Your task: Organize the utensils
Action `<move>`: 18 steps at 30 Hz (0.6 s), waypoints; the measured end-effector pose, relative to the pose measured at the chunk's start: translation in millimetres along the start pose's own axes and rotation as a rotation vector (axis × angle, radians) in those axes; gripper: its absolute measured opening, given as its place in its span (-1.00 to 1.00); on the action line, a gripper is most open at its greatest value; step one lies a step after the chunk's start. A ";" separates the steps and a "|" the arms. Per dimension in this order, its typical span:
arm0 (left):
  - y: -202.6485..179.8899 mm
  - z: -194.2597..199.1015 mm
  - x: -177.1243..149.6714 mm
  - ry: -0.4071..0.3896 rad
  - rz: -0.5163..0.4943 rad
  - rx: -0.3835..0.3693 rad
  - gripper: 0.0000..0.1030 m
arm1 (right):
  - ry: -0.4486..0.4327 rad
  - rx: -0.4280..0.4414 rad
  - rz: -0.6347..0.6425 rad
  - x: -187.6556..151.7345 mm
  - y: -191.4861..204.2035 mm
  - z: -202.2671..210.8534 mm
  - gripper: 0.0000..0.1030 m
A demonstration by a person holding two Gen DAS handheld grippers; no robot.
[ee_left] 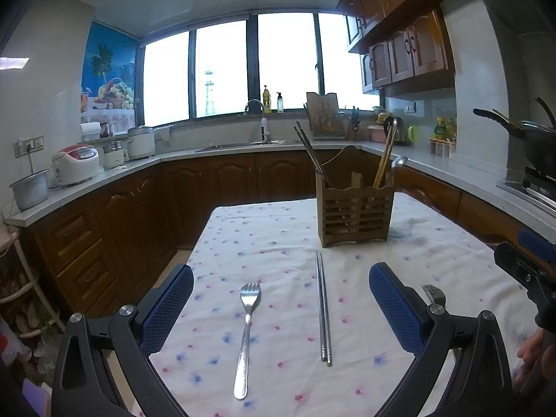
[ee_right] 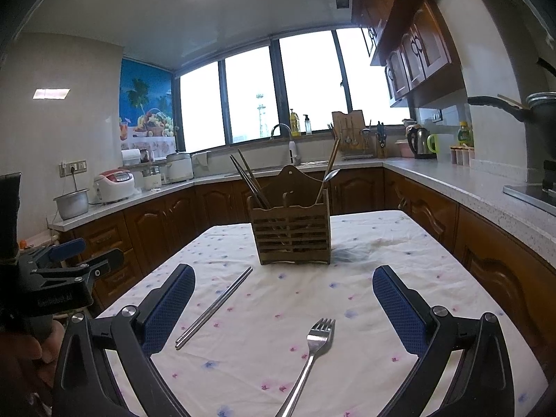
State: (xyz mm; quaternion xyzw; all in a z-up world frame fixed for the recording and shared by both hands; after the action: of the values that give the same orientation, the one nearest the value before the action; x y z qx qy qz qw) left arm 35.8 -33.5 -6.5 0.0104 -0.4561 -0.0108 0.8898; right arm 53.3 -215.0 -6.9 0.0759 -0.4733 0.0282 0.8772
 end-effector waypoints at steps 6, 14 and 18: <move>-1.6 0.1 1.5 0.003 0.000 -0.001 0.99 | 0.000 0.000 -0.003 0.0 -0.5 0.5 1.00; -3.6 -1.2 3.3 0.004 -0.003 -0.003 0.99 | 0.008 0.005 -0.010 -0.3 -2.5 -0.2 1.00; -6.4 -2.1 5.0 0.004 -0.003 -0.008 0.99 | 0.009 0.004 -0.011 0.5 -4.8 -2.2 1.00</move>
State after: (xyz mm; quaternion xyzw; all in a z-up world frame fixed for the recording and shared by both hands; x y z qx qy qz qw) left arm 40.4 -40.0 -3.9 0.0073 -0.4545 -0.0140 0.8906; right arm 56.0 -219.3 -8.1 0.0801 -0.4689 0.0247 0.8793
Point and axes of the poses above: each gripper's, at about its wrist camera, not at the fingertips, and z roughly against the way its jaws point, y to its left, x to its top, the point moved 5 cm from there along -z, roughly the way its jaws point, and after that the axes turned 15 degrees about y, right-handed, at the moved point
